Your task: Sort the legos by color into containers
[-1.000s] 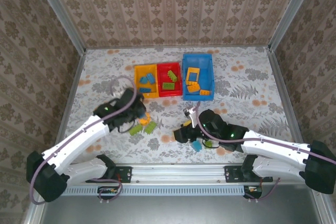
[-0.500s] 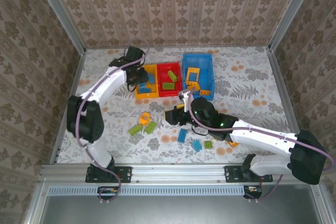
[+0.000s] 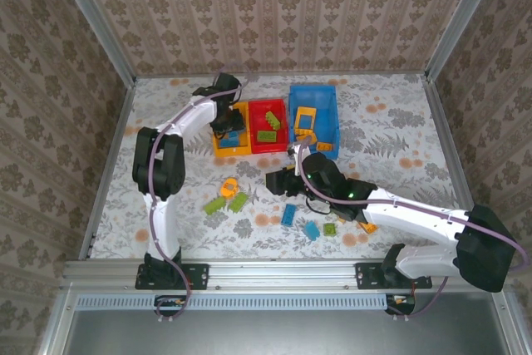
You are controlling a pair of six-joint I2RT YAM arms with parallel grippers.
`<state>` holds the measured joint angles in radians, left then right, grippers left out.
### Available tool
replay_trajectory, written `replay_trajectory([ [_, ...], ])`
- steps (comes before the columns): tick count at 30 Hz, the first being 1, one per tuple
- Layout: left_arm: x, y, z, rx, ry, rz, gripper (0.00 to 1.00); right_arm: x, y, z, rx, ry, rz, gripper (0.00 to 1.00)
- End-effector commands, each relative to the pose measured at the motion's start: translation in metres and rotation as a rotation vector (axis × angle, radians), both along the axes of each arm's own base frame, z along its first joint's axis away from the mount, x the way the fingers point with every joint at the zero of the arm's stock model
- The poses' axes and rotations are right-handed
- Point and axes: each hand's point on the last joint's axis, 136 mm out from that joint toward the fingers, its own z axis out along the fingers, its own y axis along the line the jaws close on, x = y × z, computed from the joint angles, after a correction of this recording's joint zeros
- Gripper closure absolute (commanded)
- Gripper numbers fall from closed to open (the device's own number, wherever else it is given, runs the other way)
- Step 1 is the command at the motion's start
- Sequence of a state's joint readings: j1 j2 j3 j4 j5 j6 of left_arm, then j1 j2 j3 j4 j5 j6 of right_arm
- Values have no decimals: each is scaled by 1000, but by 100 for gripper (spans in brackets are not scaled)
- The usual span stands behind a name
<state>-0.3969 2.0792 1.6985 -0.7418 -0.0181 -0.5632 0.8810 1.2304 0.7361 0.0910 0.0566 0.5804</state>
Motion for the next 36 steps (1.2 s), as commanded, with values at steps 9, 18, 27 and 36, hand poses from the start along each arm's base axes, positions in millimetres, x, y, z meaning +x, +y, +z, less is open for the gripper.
replay_trajectory([
  [9, -5, 9, 77, -19, -145, -8, 51, 4, -15, -6, -48, 18, -67, 32],
  [18, -71, 5, 158, -17, -367, -16, 52, 6, -39, -9, -135, 5, -149, 33],
  [27, -207, 4, 156, -118, -450, -86, 47, 7, -90, -23, -400, 72, -352, 32],
  [36, -273, 45, 104, -18, -428, -3, 47, -23, -25, -41, -303, 122, -18, 38],
])
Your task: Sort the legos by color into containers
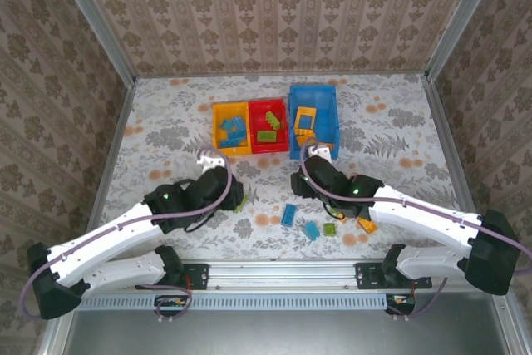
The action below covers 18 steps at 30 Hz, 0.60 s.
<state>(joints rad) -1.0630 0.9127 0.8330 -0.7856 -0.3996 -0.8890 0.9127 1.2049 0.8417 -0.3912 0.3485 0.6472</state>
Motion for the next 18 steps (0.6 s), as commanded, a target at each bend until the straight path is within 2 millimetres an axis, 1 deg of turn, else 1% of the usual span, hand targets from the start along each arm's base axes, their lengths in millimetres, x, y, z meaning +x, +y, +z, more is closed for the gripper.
replay_trajectory([
  [1, -2, 52, 13, 23, -89, 246, 47, -21, 68, -12, 76, 53, 309, 37],
  [2, -3, 60, 16, 27, -102, 274, 47, -24, 83, -13, 66, 53, 365, 35],
  [4, -5, 76, 23, 30, -126, 333, 47, -26, 118, -23, 44, 78, 473, 30],
  [6, -6, 87, 28, 26, -143, 361, 46, -21, 141, -36, 51, 118, 497, 28],
  [7, -7, 91, 29, 25, -149, 369, 46, -16, 149, -43, 50, 139, 482, 26],
  [10, -11, 102, 29, 22, -149, 388, 46, 3, 166, -54, 58, 190, 367, 25],
  [12, -13, 108, 27, 30, -144, 399, 46, 15, 169, -61, 96, 214, 243, 23],
  [15, -15, 114, 26, 38, -143, 406, 46, 24, 175, -72, 111, 258, 119, 23],
  [18, -16, 115, 23, 38, -143, 407, 46, 30, 188, -76, 131, 277, 66, 23],
])
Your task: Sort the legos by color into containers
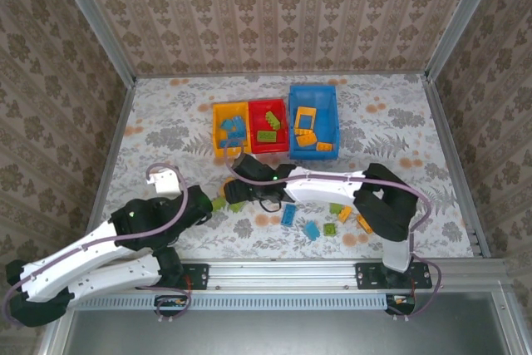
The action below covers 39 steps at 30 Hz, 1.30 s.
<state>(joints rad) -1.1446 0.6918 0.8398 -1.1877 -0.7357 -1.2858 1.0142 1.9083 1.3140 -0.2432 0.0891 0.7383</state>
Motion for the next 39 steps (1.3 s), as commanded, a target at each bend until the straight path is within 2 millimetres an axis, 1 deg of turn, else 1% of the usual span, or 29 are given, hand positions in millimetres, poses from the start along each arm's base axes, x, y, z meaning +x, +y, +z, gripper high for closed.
replay_trajectory([
  [1, -1, 13, 0, 26, -16, 32, 46, 10, 9, -3, 19, 42, -145, 22],
  [6, -2, 10, -3, 23, -10, 24, 45, 19, 18, -15, -33, 73, -204, 19],
  [8, -2, 11, -2, 23, -10, 24, 45, 22, 19, -23, -58, 88, -226, 18],
  [13, -2, 11, -3, 22, -8, 18, 45, 28, 32, -38, -82, 122, -240, 18],
  [15, -2, 11, -3, 18, -9, 16, 45, 28, 33, -44, -104, 136, -250, 20],
  [16, -2, 10, -3, 18, -10, 14, 45, 30, 34, -45, -105, 134, -254, 22],
  [17, -2, 10, -2, 19, -11, 11, 45, 28, 31, -49, -125, 143, -260, 25],
  [19, -2, 9, -2, 18, -12, 10, 45, 30, 30, -51, -132, 136, -267, 34],
  [20, -2, 9, -2, 18, -13, 8, 45, 30, 28, -52, -138, 134, -272, 37],
  [26, -1, 4, -4, 8, -14, -1, 46, 38, 24, -51, -141, 107, -280, 55],
  [27, 0, 3, -5, 5, -15, -3, 46, 40, 26, -47, -124, 95, -278, 58],
  [29, 1, -3, -3, -3, -22, -30, 46, 45, 24, -32, -94, 55, -272, 64],
  [32, 7, -26, 5, -35, -51, -113, 45, 51, 13, 10, -81, -57, -253, 68],
  [34, 12, -46, 14, -69, -82, -180, 45, 55, -6, 44, -86, -153, -258, 69],
  [35, 14, -54, 20, -86, -100, -202, 45, 57, -17, 58, -83, -188, -265, 70],
  [37, 21, -76, 34, -120, -134, -256, 44, 61, -50, 81, -94, -249, -292, 71],
  [39, 27, -99, 47, -135, -161, -317, 43, 67, -86, 94, -111, -276, -322, 72],
])
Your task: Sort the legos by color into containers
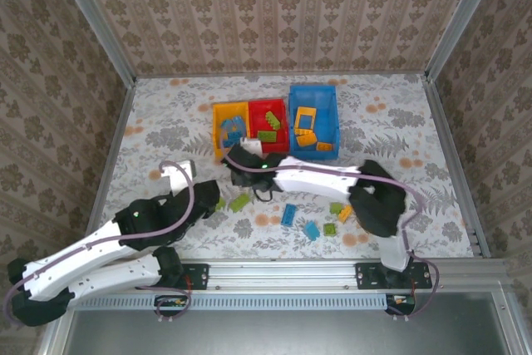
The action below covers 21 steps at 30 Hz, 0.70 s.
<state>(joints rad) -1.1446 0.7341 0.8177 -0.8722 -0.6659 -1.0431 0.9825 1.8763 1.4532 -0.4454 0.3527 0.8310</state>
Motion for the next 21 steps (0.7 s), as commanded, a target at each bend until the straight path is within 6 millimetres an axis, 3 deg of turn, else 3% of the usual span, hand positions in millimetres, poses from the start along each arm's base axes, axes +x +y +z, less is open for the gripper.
replay_trajectory([
  [1, 14, -53, 39, -78, -92, -151, 42, 26, -66, 51, -46, -157, -76, 72],
  [7, 37, -125, 52, -132, -64, -305, 40, 62, -169, 58, -155, -158, -179, 71],
  [10, 45, -151, 56, -157, -59, -350, 40, 86, -203, 51, -236, -139, -218, 71],
  [15, 54, -175, 53, -157, -41, -384, 40, 118, -231, 15, -395, -37, -237, 71],
  [21, 54, -178, 39, -155, -9, -384, 40, 143, -233, -13, -470, 2, -236, 70],
])
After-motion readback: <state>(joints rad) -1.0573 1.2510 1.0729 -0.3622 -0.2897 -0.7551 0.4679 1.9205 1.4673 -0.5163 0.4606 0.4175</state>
